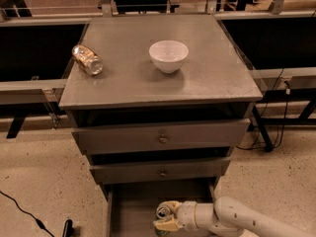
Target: Place green can into bottom drawer
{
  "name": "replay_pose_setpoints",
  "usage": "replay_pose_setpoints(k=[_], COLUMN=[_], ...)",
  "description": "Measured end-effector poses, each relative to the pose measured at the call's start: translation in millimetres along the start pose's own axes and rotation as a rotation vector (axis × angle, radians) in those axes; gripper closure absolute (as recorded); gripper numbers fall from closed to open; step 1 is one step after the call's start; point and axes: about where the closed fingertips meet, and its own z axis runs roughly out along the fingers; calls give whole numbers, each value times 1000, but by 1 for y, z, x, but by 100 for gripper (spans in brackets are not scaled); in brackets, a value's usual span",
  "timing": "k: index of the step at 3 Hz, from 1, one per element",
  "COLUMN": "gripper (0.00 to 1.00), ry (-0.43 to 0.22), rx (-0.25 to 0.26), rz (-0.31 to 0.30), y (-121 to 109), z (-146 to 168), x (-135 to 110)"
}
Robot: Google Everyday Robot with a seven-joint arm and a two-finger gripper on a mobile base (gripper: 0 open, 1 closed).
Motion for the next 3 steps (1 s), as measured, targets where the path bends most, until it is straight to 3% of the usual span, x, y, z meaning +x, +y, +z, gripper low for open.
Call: replay_pose_setpoints(k=[2,3], gripper=[100,100], ry=[8,-55], rx=[-15,-28], rz=[44,20], y=[9,4], z=[9,39], x=[19,45])
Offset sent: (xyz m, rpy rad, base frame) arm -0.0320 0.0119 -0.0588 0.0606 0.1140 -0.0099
